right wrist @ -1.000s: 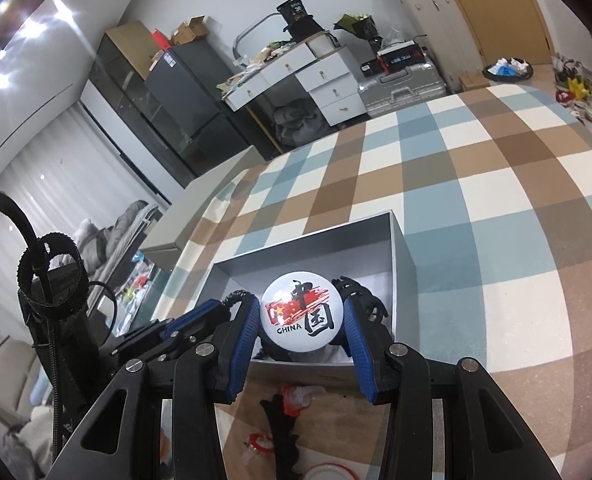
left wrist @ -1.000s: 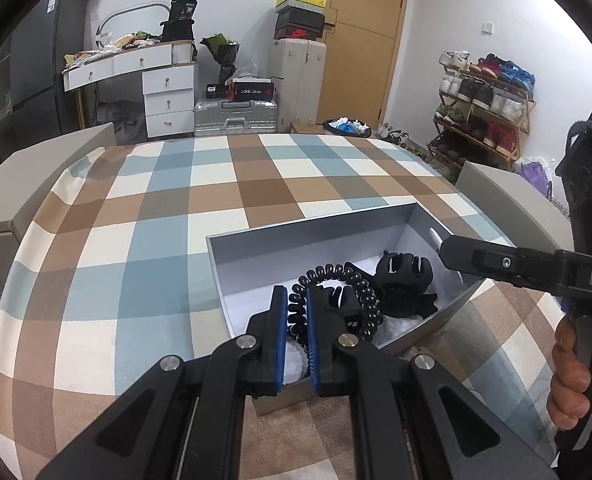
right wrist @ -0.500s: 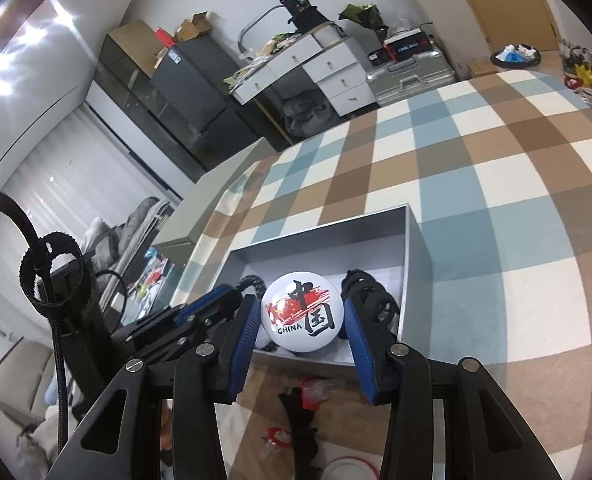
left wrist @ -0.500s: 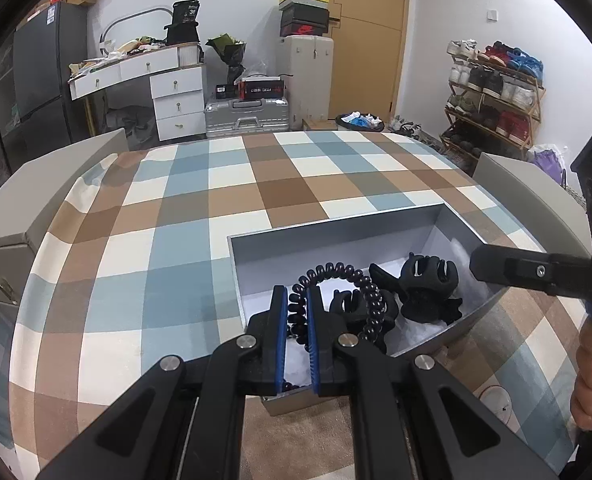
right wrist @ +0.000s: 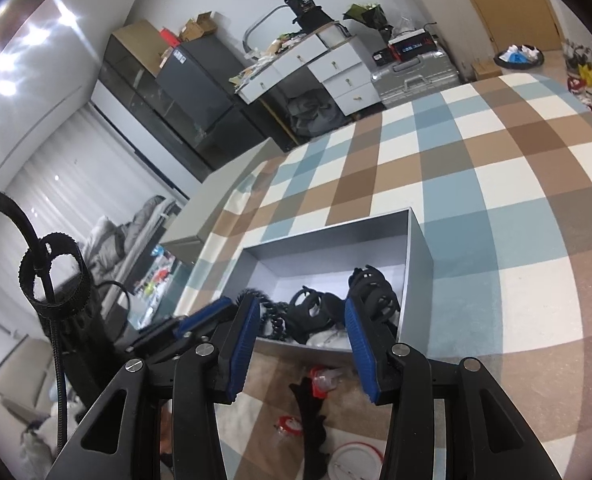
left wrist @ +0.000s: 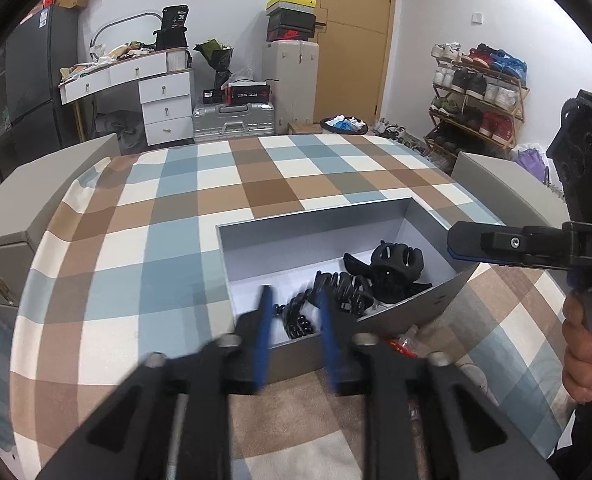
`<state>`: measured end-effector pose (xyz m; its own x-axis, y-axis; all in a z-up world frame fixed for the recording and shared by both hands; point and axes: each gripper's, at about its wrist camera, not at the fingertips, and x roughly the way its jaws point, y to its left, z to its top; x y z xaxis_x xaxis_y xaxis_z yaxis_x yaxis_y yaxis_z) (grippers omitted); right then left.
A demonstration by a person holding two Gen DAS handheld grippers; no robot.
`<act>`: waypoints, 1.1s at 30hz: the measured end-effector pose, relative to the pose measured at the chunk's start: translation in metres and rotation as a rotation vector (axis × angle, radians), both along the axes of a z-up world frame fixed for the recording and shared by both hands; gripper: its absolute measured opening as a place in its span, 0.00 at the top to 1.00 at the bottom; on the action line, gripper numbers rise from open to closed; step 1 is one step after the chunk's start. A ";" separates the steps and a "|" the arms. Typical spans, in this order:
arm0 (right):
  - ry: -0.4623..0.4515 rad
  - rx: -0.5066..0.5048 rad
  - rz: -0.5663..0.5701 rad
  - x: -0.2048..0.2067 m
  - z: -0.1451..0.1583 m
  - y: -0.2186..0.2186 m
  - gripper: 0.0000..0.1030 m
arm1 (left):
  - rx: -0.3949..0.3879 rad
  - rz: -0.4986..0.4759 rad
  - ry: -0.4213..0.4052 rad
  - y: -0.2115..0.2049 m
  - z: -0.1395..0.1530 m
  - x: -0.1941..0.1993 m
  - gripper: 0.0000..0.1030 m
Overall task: Organize jewelry
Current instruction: 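Open both tools, withdraw them, and move the right tool over the white red-rimmed badge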
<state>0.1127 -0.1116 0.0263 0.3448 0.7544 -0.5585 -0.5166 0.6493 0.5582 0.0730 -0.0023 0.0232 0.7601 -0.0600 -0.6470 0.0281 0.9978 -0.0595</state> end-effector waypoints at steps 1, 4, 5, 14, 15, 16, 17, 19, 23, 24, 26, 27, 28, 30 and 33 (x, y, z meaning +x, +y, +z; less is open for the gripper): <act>0.004 0.002 0.006 -0.001 0.000 0.001 0.56 | -0.009 -0.012 -0.013 0.001 0.002 -0.002 0.55; -0.004 -0.010 0.011 -0.005 0.002 0.002 0.49 | -0.009 -0.005 -0.037 0.002 0.007 -0.010 0.33; -0.012 -0.021 0.011 -0.007 0.002 0.002 0.47 | -0.002 0.012 -0.050 0.002 0.009 -0.014 0.31; -0.094 -0.143 -0.024 -0.034 0.011 -0.015 0.01 | -0.088 0.012 -0.073 0.007 0.012 -0.031 0.06; -0.094 -0.149 -0.022 -0.037 0.010 -0.017 0.01 | -0.094 0.010 -0.073 0.007 0.012 -0.033 0.05; -0.087 -0.159 -0.021 -0.040 0.009 -0.021 0.01 | -0.095 0.011 -0.074 0.007 0.011 -0.034 0.04; -0.083 -0.172 -0.020 -0.043 0.007 -0.023 0.01 | -0.084 0.011 -0.070 0.006 0.011 -0.035 0.04; -0.087 -0.223 -0.018 -0.049 0.004 -0.025 0.01 | -0.057 0.011 -0.065 0.004 0.009 -0.036 0.04; -0.076 -0.318 -0.001 -0.056 -0.010 -0.028 0.01 | -0.022 -0.021 -0.014 -0.001 0.000 -0.037 0.04; -0.070 -0.330 0.006 -0.059 -0.013 -0.029 0.01 | -0.004 -0.028 -0.009 -0.003 -0.002 -0.038 0.04; -0.058 -0.372 0.028 -0.062 -0.021 -0.028 0.01 | 0.035 -0.034 -0.003 -0.007 -0.003 -0.041 0.04; -0.065 -0.410 0.043 -0.065 -0.025 -0.026 0.01 | 0.049 -0.047 0.002 -0.009 -0.004 -0.042 0.04; -0.081 -0.446 0.061 -0.067 -0.028 -0.023 0.01 | 0.057 -0.063 0.003 -0.011 -0.004 -0.043 0.04; -0.102 -0.486 0.078 -0.071 -0.032 -0.019 0.01 | 0.069 -0.088 -0.007 -0.014 -0.004 -0.046 0.04; -0.132 -0.563 0.072 -0.073 -0.039 -0.012 0.01 | 0.069 -0.113 -0.001 -0.016 -0.007 -0.046 0.04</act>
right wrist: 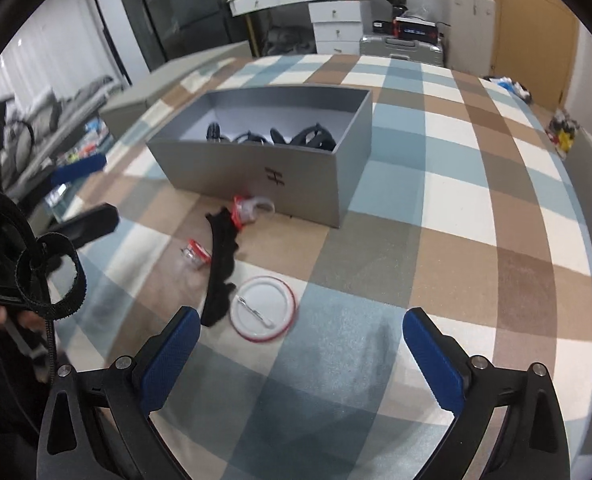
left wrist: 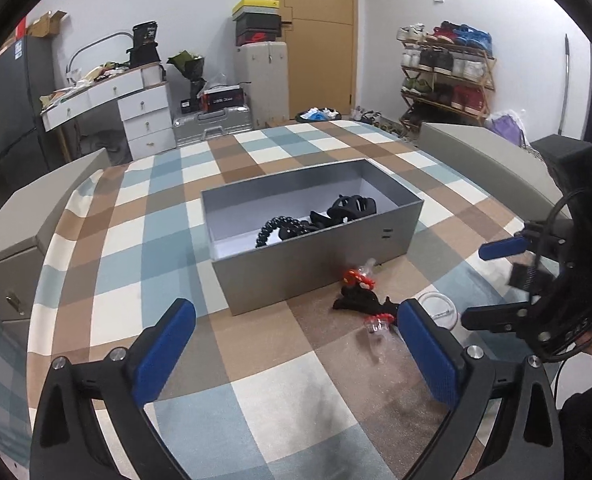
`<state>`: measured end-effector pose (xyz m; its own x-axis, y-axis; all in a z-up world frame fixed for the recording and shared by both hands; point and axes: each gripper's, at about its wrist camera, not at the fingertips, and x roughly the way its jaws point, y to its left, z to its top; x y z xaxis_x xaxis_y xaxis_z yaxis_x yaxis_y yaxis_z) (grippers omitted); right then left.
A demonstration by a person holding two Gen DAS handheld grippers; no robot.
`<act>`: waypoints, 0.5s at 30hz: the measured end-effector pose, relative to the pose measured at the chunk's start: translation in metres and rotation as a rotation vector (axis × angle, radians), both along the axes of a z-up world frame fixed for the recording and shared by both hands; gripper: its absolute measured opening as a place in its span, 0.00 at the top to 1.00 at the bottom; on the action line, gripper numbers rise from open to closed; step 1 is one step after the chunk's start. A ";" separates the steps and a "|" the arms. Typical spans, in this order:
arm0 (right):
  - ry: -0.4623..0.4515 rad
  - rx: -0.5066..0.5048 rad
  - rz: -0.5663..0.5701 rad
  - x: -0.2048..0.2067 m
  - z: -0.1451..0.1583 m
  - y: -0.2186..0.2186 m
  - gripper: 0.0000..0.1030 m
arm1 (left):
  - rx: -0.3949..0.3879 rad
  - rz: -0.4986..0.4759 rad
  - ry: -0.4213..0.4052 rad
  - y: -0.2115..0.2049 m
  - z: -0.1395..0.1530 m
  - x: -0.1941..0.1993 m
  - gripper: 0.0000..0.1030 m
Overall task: Organize jewelry
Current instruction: 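Open both tools, withdraw them, and move the right tool over the white red-rimmed badge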
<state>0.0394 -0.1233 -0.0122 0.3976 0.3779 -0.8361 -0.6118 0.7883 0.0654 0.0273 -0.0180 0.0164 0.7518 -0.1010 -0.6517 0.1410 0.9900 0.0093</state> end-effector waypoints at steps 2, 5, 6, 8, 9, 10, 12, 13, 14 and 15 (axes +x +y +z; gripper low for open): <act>-0.011 -0.033 0.012 -0.001 -0.004 0.004 0.01 | -0.003 -0.002 0.012 0.001 -0.004 0.002 0.04; -0.010 -0.057 0.020 -0.001 -0.009 0.005 0.01 | -0.015 0.007 0.032 0.003 -0.008 0.005 0.04; -0.013 -0.059 0.021 -0.002 -0.010 0.006 0.01 | -0.022 0.010 0.039 0.004 -0.009 0.005 0.04; -0.010 -0.056 0.025 -0.002 -0.010 0.006 0.01 | -0.030 0.013 0.047 0.005 -0.010 0.006 0.04; -0.011 -0.060 0.023 -0.001 -0.011 0.006 0.01 | -0.034 0.017 0.049 0.006 -0.010 0.006 0.04; -0.015 -0.070 0.019 -0.001 -0.012 0.006 0.01 | -0.038 0.019 0.050 0.006 -0.011 0.006 0.04; -0.022 -0.091 0.013 -0.001 -0.014 0.008 0.01 | -0.044 0.024 0.056 0.007 -0.011 0.006 0.04; -0.030 -0.107 0.010 -0.001 -0.015 0.009 0.01 | -0.045 0.026 0.057 0.007 -0.012 0.007 0.04; -0.033 -0.115 0.008 -0.002 -0.016 0.010 0.01 | -0.046 0.028 0.059 0.007 -0.012 0.007 0.04; -0.032 -0.123 0.010 -0.002 -0.018 0.011 0.01 | -0.047 0.029 0.062 0.008 -0.013 0.007 0.04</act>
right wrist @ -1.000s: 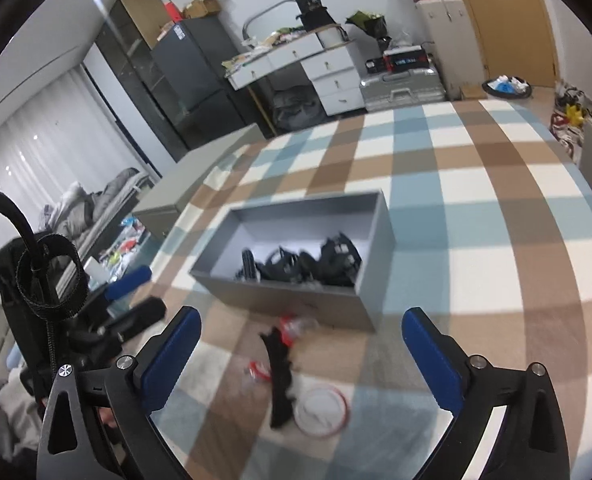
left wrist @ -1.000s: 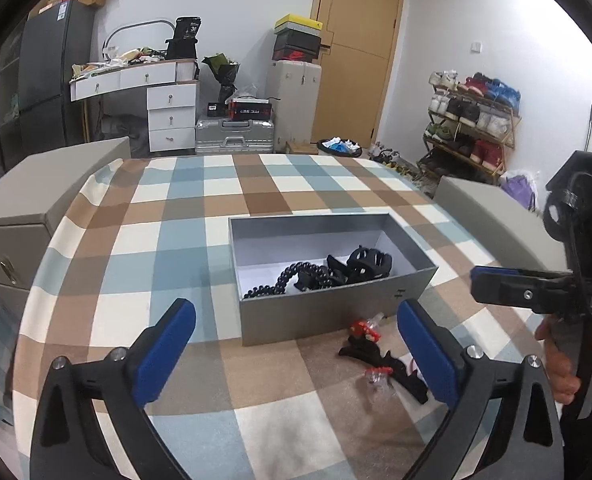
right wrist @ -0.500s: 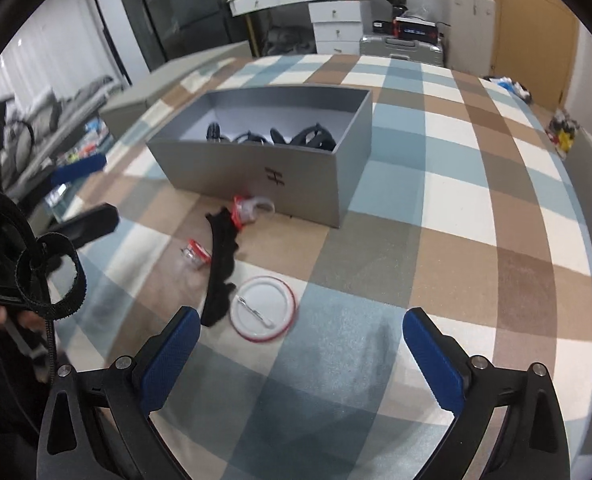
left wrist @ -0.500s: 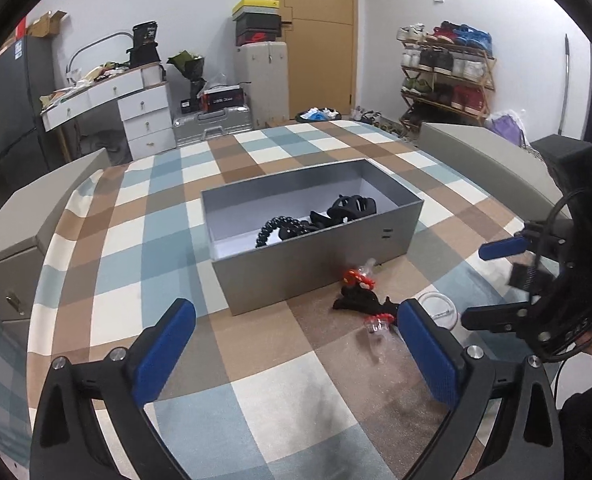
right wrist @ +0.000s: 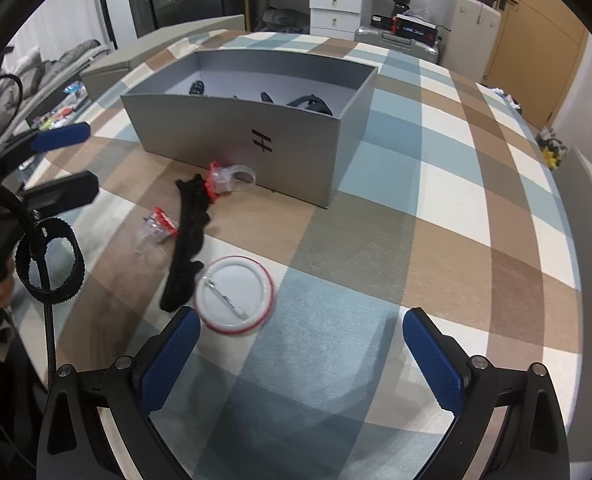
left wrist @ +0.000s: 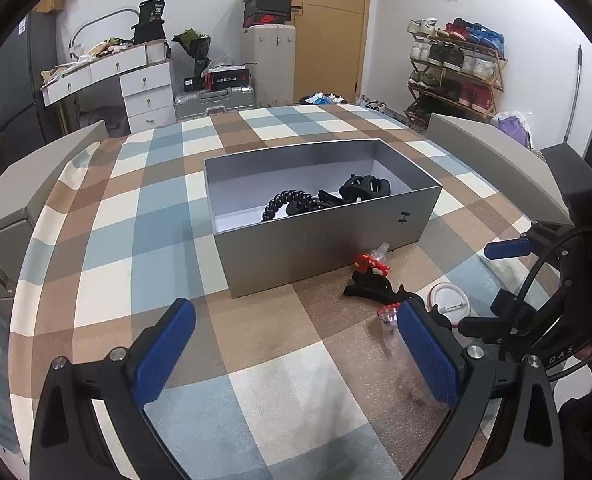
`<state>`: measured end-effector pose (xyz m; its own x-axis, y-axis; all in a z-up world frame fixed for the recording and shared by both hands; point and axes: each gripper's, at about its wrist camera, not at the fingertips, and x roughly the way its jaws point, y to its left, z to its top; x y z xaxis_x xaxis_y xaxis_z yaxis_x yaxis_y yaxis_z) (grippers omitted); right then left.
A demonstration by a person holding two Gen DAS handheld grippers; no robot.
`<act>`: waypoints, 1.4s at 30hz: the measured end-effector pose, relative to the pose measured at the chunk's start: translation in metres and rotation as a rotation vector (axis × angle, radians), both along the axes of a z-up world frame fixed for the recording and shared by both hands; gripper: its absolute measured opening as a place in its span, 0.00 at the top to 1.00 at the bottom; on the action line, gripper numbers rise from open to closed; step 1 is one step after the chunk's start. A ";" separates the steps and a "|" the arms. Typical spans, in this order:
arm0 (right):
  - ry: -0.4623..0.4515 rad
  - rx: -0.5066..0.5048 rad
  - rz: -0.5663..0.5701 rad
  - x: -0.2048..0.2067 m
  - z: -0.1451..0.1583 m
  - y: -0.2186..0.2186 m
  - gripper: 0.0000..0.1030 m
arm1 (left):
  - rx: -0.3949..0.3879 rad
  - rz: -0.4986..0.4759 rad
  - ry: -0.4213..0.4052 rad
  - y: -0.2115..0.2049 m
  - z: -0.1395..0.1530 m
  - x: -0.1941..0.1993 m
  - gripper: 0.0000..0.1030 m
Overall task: Organize jewelry
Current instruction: 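Open both tools, withdraw them, and move the right tool over the white red-rimmed badge, then close the right tool on the white red-rimmed badge and lift it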
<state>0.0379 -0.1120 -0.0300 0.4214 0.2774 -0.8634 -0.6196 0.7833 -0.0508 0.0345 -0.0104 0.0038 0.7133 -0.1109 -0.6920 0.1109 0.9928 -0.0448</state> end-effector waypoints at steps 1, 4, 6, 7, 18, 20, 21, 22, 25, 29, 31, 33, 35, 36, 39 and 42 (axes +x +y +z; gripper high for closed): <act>0.000 0.008 0.001 0.000 0.000 0.000 0.01 | 0.000 0.001 0.002 0.000 -0.001 0.000 0.04; -0.008 0.008 -0.001 0.000 0.000 0.002 0.01 | -0.001 0.006 0.007 0.001 -0.002 0.001 0.04; -0.025 0.007 -0.008 0.000 0.001 0.005 0.01 | -0.002 0.009 0.013 0.001 -0.003 0.001 0.04; -0.034 0.008 -0.013 0.000 0.001 0.006 0.01 | -0.001 0.011 0.015 0.001 -0.004 0.001 0.04; -0.070 0.001 -0.033 0.004 0.004 0.005 0.10 | 0.006 -0.002 0.024 -0.003 -0.005 0.000 0.04; -0.066 0.010 -0.031 0.004 0.004 0.004 0.15 | 0.000 -0.007 0.024 -0.004 -0.005 0.000 0.04; -0.065 0.015 -0.027 0.004 0.005 0.005 0.18 | 0.001 -0.008 0.024 -0.004 -0.005 0.000 0.04; -0.063 0.022 -0.021 0.003 0.005 0.005 0.22 | 0.004 -0.008 0.024 -0.005 -0.005 0.000 0.04; -0.060 0.038 0.003 0.000 0.006 0.008 0.34 | 0.011 -0.007 0.028 -0.005 -0.006 0.001 0.04; -0.046 0.060 0.022 -0.001 0.007 0.009 0.45 | 0.007 -0.005 0.033 -0.005 -0.006 0.001 0.04; -0.051 0.071 0.028 -0.002 0.007 0.009 0.61 | 0.009 -0.008 0.035 -0.006 -0.006 0.002 0.04; -0.050 0.076 0.030 -0.001 0.007 0.008 0.60 | 0.016 -0.012 0.038 -0.007 -0.007 0.001 0.04; -0.049 0.087 0.038 -0.002 0.008 0.007 0.61 | 0.020 -0.014 0.045 -0.008 -0.008 0.002 0.04; -0.051 0.094 0.037 -0.001 0.009 0.007 0.61 | 0.021 -0.017 0.048 -0.009 -0.009 0.002 0.04; -0.055 0.127 0.035 -0.002 0.014 0.005 0.61 | 0.021 -0.028 0.052 -0.011 -0.010 0.002 0.04; -0.065 0.149 0.032 -0.002 0.020 0.002 0.60 | 0.020 -0.029 0.095 -0.015 -0.015 0.004 0.04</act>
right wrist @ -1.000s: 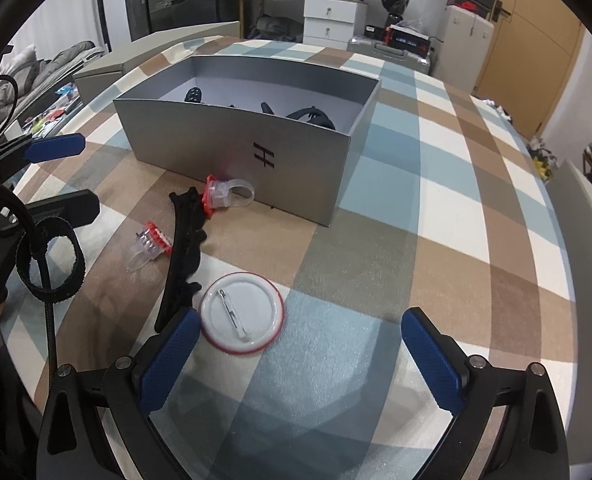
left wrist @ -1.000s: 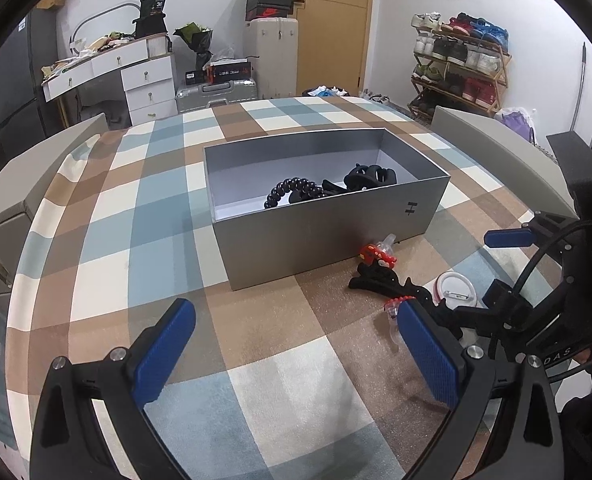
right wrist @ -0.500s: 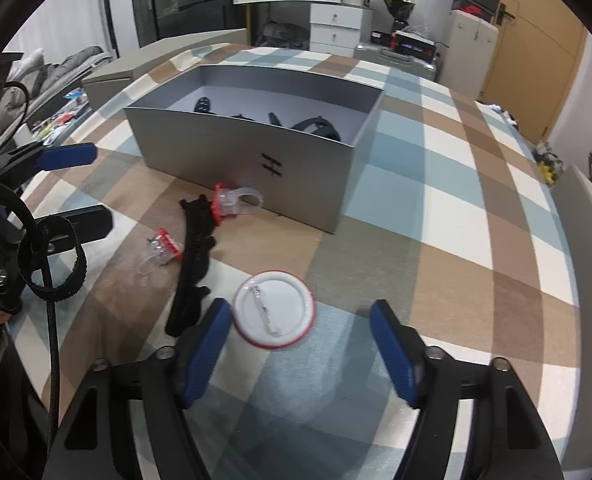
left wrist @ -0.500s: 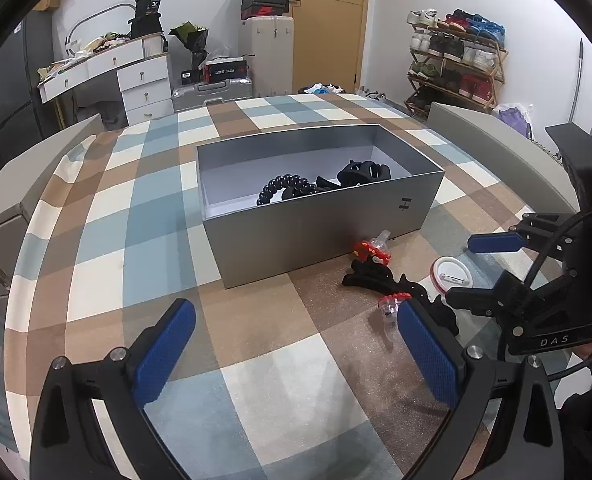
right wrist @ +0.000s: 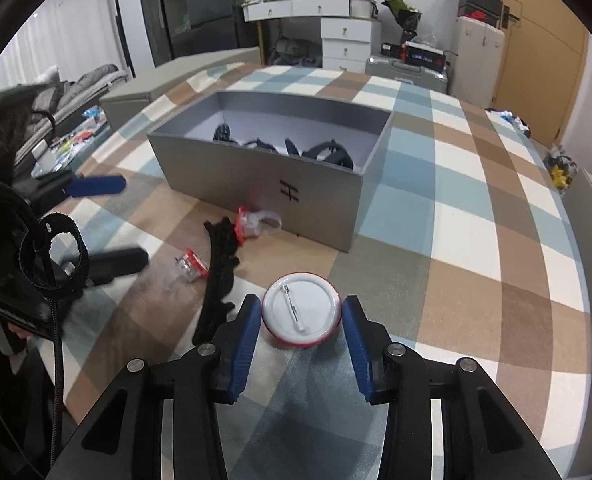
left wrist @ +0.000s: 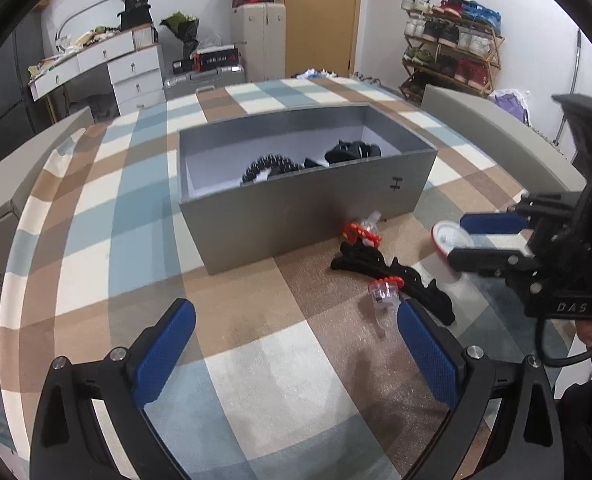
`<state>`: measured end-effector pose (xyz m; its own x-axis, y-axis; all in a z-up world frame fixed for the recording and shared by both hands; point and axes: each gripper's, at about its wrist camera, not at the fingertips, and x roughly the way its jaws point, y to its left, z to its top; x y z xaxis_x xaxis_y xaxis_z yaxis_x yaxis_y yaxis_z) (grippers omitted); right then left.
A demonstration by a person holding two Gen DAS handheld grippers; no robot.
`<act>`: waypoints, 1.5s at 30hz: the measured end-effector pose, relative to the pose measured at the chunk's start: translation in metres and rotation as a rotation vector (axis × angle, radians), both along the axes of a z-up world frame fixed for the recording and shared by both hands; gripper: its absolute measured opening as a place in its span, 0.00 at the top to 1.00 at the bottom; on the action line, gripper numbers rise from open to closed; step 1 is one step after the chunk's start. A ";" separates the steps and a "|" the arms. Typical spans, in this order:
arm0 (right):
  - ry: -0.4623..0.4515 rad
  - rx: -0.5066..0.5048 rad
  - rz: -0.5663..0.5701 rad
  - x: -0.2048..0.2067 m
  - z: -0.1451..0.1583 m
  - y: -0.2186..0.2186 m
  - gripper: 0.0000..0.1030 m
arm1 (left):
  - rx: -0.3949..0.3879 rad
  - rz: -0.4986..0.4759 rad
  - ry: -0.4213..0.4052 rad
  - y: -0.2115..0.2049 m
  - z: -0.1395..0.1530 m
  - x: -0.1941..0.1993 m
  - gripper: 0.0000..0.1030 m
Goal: Organize jewelry
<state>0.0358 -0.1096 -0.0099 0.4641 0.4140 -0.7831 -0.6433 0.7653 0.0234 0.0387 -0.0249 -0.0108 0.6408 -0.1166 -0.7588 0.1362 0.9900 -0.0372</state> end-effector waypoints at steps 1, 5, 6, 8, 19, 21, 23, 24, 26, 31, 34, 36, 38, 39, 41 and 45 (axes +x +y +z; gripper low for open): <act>0.001 0.009 -0.002 0.001 0.001 -0.001 0.60 | -0.001 -0.005 0.010 -0.001 -0.002 0.000 0.04; 0.002 0.035 -0.012 0.003 0.006 -0.006 0.60 | 0.007 -0.003 0.041 -0.008 -0.008 0.003 0.04; 0.003 0.039 -0.013 0.003 0.007 -0.006 0.60 | -0.005 0.001 0.055 -0.009 -0.010 0.004 0.04; 0.001 0.045 -0.016 0.004 0.008 -0.008 0.60 | -0.036 0.001 0.064 -0.010 -0.011 0.004 0.04; 0.004 0.060 -0.006 0.003 0.011 -0.009 0.60 | 0.000 -0.066 0.019 -0.028 -0.006 -0.002 0.14; 0.003 0.062 -0.006 0.003 0.011 -0.009 0.60 | 0.002 -0.074 0.021 -0.028 -0.006 -0.002 0.27; 0.002 0.064 -0.007 0.003 0.012 -0.010 0.60 | -0.005 -0.083 0.030 -0.027 -0.008 0.000 0.49; 0.002 0.066 -0.006 0.003 0.012 -0.011 0.60 | -0.002 -0.082 0.026 -0.027 -0.008 0.000 0.57; 0.001 0.068 -0.009 0.003 0.013 -0.011 0.60 | -0.017 -0.088 0.025 -0.026 -0.007 0.000 0.64; 0.003 0.071 -0.013 0.004 0.013 -0.012 0.60 | -0.054 -0.096 0.020 -0.024 -0.007 0.001 0.88; 0.003 0.071 -0.012 0.003 0.013 -0.013 0.60 | -0.068 -0.094 0.011 -0.023 -0.004 0.001 0.88; 0.002 0.074 -0.011 0.003 0.014 -0.013 0.60 | -0.070 -0.091 0.008 -0.023 -0.004 0.001 0.88; 0.001 0.080 -0.012 0.003 0.014 -0.013 0.60 | -0.071 -0.088 0.004 -0.023 -0.003 0.002 0.88; 0.000 0.085 -0.013 0.003 0.015 -0.013 0.60 | -0.073 -0.086 0.002 -0.022 -0.003 0.002 0.88; -0.005 0.099 -0.016 0.003 0.017 -0.015 0.60 | -0.082 -0.083 -0.008 -0.021 0.000 0.002 0.88; -0.020 0.161 -0.031 0.004 0.025 -0.020 0.60 | -0.096 -0.066 -0.046 -0.016 0.006 -0.001 0.88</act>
<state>0.0395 -0.1301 0.0151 0.4933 0.5186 -0.6984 -0.6208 0.7723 0.1349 0.0379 -0.0405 -0.0046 0.6631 -0.2304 -0.7122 0.2050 0.9710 -0.1232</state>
